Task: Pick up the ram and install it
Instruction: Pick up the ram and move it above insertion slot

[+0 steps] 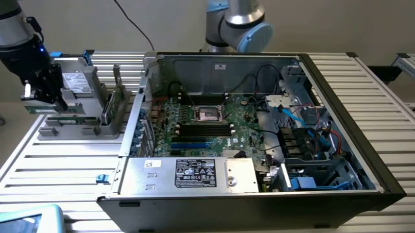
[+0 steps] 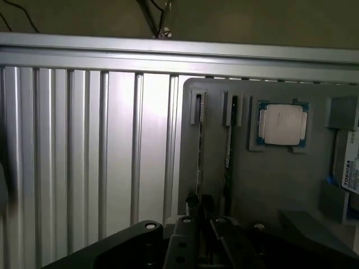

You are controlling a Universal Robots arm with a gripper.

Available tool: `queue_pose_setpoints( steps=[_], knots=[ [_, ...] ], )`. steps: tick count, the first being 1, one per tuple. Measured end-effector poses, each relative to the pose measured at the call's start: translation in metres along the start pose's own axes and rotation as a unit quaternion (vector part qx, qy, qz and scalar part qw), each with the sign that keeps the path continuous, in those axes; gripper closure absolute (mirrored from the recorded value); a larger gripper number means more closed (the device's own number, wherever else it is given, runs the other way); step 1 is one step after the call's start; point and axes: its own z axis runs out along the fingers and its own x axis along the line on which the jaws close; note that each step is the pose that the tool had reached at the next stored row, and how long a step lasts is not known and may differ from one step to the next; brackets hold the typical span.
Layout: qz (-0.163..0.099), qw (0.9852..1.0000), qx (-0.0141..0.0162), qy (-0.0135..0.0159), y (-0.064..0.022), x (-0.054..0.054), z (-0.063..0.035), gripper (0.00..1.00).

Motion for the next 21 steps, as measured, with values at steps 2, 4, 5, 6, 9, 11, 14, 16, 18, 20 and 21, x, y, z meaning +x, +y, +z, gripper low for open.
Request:
queue_pose_setpoints(
  steps=[2,4,5,6,9,11,14,16,18,20,21],
  knots=[
    [-0.002,1.0,0.0001,0.0001,-0.0002,0.0,-0.009,0.86],
    [-0.003,1.0,0.0002,0.0001,-0.0005,0.0,-0.0184,0.86],
    [-0.004,1.0,0.0001,0.0002,-0.0007,0.0,-0.0228,0.86],
    [-0.005,1.0,0.0002,0.0001,-0.0008,0.0,-0.0268,0.86],
    [-0.006,1.0,0.0002,0.0001,-0.0025,0.001,-0.037,0.86],
    [-0.007,1.0,0.0002,0.0,-0.0041,0.001,-0.0424,0.86],
    [-0.008,1.0,0.0003,-0.0005,-0.0083,0.002,-0.0493,0.86],
    [-0.008,1.0,0.0003,-0.002,-0.0116,0.003,-0.053,0.86],
    [-0.008,1.0,0.0005,-0.0042,-0.0156,0.004,-0.0572,0.86],
    [-0.008,1.0,0.0006,-0.0057,-0.0199,0.005,-0.0618,0.86],
    [-0.008,0.9999,0.0006,-0.0064,-0.0222,0.006,-0.0642,0.86]
  ],
)
